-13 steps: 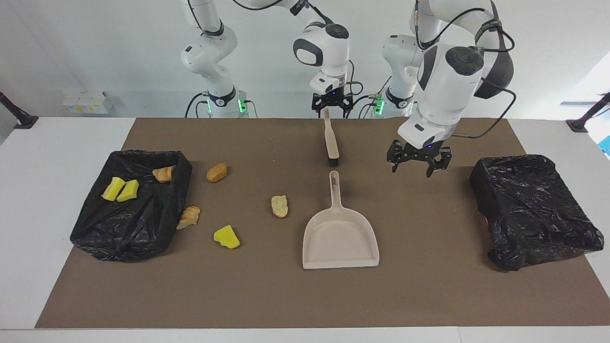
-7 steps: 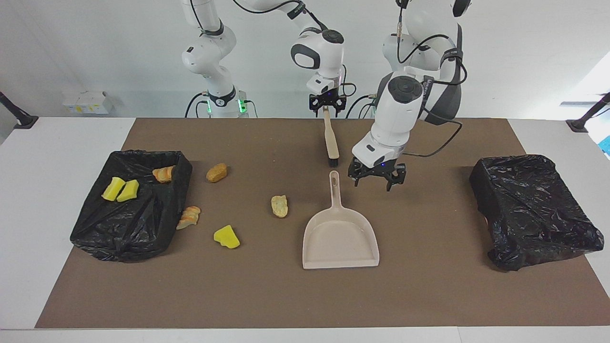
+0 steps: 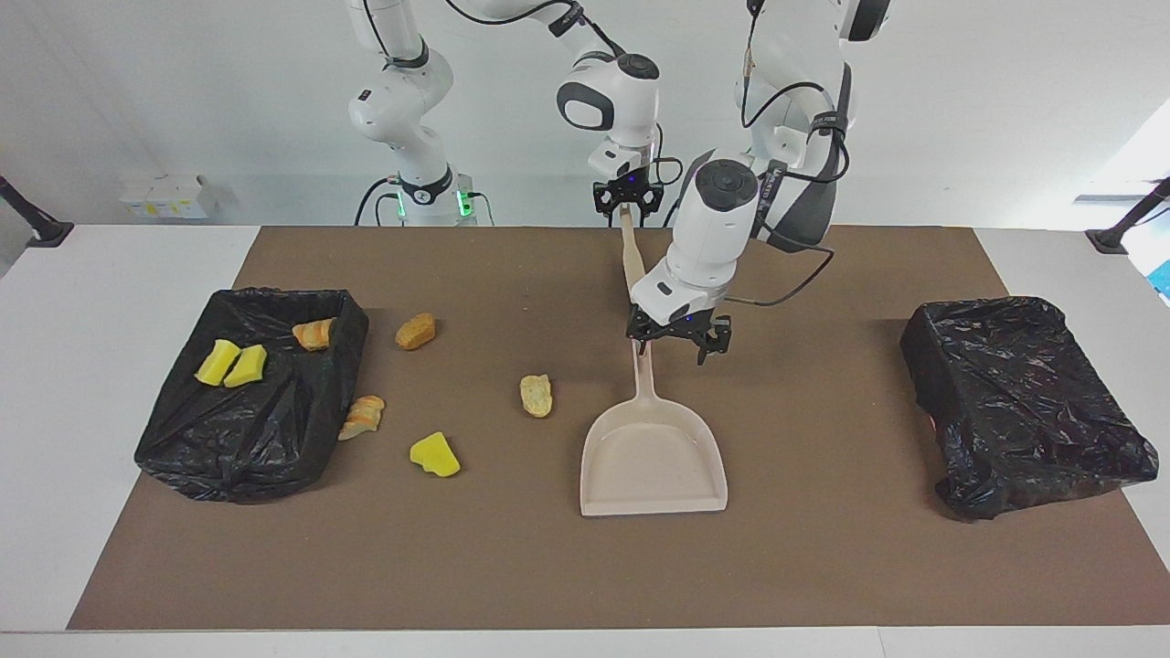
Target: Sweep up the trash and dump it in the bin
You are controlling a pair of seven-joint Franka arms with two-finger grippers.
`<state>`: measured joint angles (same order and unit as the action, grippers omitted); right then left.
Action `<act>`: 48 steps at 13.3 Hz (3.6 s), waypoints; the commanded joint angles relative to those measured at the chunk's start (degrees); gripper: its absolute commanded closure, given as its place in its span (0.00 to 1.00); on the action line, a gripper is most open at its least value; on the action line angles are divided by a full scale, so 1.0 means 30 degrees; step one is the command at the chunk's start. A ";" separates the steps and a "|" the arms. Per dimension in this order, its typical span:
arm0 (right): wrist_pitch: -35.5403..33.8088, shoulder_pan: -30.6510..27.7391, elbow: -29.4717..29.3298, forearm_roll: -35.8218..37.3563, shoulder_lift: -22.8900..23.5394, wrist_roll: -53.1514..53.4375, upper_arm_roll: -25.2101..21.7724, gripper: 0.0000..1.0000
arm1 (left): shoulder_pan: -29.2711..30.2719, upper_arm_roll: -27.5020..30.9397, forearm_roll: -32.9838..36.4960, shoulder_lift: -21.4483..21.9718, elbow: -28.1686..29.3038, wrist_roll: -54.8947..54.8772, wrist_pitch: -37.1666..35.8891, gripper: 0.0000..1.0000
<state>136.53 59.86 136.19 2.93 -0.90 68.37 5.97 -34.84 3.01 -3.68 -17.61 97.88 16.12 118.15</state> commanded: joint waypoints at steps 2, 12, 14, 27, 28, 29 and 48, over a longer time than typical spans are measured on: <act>0.0837 -0.0002 0.0510 0.0955 -0.0403 0.1115 -0.0026 0.44 | -0.0778 0.0287 -0.0353 -0.0456 0.0885 0.1242 0.1338 0.00; 0.2035 -0.0614 0.0247 0.2157 0.0152 0.1555 -0.0055 1.00 | -0.1306 0.0345 -0.0384 -0.1161 0.1269 0.2947 0.1780 0.17; 0.2009 -0.0821 0.0130 0.2157 0.0241 0.1555 -0.0084 1.00 | -0.1276 0.0375 -0.0384 -0.1131 0.1239 0.2918 0.1780 0.47; -0.8608 -0.5854 -0.3232 0.2128 -0.2542 -0.1609 -0.0260 1.00 | 0.1854 0.0492 -0.0120 0.0186 0.0156 -0.6024 -0.0294 1.00; -1.0105 -0.6354 -0.3617 0.2157 -0.2513 -0.1638 -0.0289 1.00 | 0.2236 0.0492 -0.0120 0.0507 0.0213 -0.7932 -0.0561 1.00; -1.1106 -0.6968 -0.3620 0.2244 -0.2513 -0.1638 -0.0289 1.00 | 0.2645 0.0492 -0.0091 0.0655 0.0214 -0.9430 -0.0941 1.00; -0.8196 -1.3039 0.3235 0.3097 -0.5737 -0.7931 -0.0201 1.00 | 0.1126 0.0375 0.3601 0.2446 0.3934 -2.2771 -0.1213 1.00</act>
<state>108.04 21.24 144.86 12.76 -16.98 48.20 4.81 -30.83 3.51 5.90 -10.89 107.78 -49.26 111.29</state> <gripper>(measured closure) 0.749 0.678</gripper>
